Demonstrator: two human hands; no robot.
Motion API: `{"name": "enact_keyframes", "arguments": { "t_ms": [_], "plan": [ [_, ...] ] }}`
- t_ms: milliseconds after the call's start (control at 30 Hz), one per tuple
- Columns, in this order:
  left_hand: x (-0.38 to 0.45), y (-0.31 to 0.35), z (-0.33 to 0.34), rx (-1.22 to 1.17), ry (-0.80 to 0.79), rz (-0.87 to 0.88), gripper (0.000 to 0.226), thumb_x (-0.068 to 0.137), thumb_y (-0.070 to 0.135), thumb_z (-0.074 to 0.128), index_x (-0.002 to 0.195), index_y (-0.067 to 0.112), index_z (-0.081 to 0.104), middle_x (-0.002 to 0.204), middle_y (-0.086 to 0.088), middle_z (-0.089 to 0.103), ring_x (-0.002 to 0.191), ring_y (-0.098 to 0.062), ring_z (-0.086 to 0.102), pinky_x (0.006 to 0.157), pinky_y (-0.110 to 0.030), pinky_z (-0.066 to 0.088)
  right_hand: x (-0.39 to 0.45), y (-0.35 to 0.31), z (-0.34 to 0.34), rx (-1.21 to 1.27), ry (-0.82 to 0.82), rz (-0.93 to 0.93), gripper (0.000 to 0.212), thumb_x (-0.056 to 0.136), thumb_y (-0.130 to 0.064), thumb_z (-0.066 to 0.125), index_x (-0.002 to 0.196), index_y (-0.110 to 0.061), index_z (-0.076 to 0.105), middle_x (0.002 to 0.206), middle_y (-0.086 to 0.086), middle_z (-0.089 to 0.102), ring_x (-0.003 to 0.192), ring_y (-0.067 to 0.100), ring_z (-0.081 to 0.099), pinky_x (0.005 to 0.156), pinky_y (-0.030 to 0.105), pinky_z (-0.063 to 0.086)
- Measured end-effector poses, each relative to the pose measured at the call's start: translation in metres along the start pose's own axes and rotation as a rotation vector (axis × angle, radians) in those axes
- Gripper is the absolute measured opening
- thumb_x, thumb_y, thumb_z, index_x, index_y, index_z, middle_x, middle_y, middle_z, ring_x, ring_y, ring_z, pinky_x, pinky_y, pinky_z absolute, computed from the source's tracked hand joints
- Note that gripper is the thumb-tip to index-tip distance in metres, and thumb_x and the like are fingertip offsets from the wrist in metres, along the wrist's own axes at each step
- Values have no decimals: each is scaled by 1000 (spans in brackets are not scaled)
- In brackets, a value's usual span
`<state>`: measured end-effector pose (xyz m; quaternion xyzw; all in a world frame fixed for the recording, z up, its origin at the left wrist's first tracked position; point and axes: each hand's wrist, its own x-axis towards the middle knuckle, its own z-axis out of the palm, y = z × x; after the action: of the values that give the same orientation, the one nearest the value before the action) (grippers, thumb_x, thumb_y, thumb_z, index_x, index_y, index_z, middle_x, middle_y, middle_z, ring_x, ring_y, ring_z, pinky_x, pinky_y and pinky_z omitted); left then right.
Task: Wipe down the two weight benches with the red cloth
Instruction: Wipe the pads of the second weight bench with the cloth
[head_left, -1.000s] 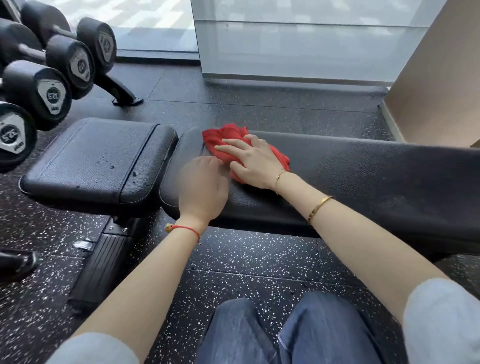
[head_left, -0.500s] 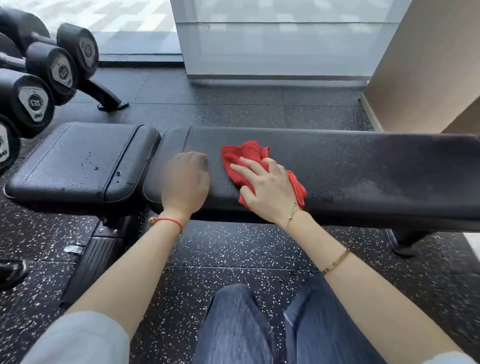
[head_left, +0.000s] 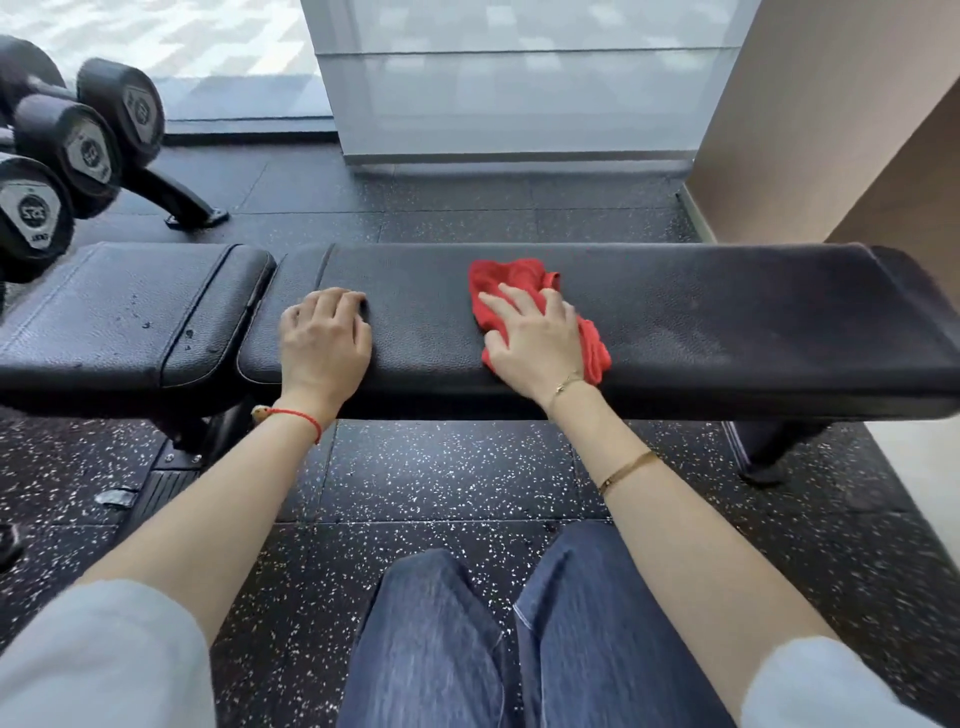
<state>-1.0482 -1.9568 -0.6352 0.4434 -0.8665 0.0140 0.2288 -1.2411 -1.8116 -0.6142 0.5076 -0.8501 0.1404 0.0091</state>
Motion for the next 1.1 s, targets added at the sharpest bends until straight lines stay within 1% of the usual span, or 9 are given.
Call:
{"name": "enact_keyframes", "arguments": {
  "t_ms": [100, 200, 333, 433, 533, 633, 867, 967, 1100],
  "plan": [
    [-6, 19, -6, -11, 19, 26, 34, 96, 25, 45, 123, 14, 63, 130, -6, 61, 125, -28, 52, 107, -45, 33, -14, 14, -5, 14, 2, -83, 49, 91, -41, 45, 140, -41, 45, 150, -16, 39, 131, 29, 34, 111, 39, 22],
    [-14, 55, -10, -92, 26, 122, 35, 93, 26, 48, 123, 14, 62, 130, -5, 61, 125, -27, 53, 108, -45, 34, -24, 44, -11, -7, 53, -64, 50, 88, -42, 43, 138, -42, 47, 148, -17, 42, 129, 27, 37, 108, 36, 24],
    [-14, 94, -5, -153, -29, 155, 37, 94, 25, 50, 129, 15, 59, 134, -4, 58, 128, -25, 49, 111, -43, 33, -31, 98, -24, 6, 114, 126, 55, 84, -45, 34, 137, -42, 49, 148, -15, 43, 129, 29, 36, 109, 39, 24],
    [-12, 110, 5, -136, -84, 159, 37, 96, 27, 48, 130, 16, 57, 135, -2, 57, 129, -24, 47, 111, -42, 30, -20, 129, -30, 1, 120, 289, 49, 90, -43, 39, 138, -42, 48, 151, -13, 40, 133, 31, 32, 110, 41, 22],
    [-16, 119, 16, -95, -117, 107, 38, 97, 29, 44, 131, 18, 54, 138, 0, 52, 132, -23, 42, 114, -45, 27, -1, 131, -28, -21, 122, 357, 47, 92, -41, 42, 139, -38, 47, 151, -10, 39, 133, 34, 30, 112, 44, 21],
    [-17, 121, 22, -55, -93, 102, 38, 94, 30, 43, 128, 18, 54, 136, -1, 52, 129, -25, 43, 112, -49, 28, 14, 118, -26, -25, 70, 262, 49, 92, -39, 42, 141, -38, 45, 153, -9, 37, 133, 36, 30, 112, 44, 21],
    [-15, 119, 19, -40, -48, 103, 37, 88, 28, 46, 123, 22, 57, 130, 3, 56, 123, -23, 49, 108, -47, 33, -5, 81, -21, -30, -60, -197, 54, 89, -43, 39, 142, -43, 40, 152, -17, 37, 132, 31, 33, 112, 42, 23],
    [-16, 118, 17, -55, -52, 119, 38, 88, 27, 46, 124, 22, 57, 130, 4, 56, 124, -22, 49, 108, -46, 33, -13, 104, -27, 5, -19, -208, 56, 85, -45, 35, 140, -42, 45, 149, -18, 42, 128, 27, 37, 110, 39, 25],
    [-15, 119, 14, -77, -64, 125, 41, 88, 30, 42, 125, 21, 56, 132, 4, 55, 125, -22, 48, 108, -44, 32, 15, 125, -30, -7, -16, -61, 54, 87, -46, 38, 140, -42, 45, 151, -14, 40, 132, 30, 34, 110, 39, 22]
  ]
}}
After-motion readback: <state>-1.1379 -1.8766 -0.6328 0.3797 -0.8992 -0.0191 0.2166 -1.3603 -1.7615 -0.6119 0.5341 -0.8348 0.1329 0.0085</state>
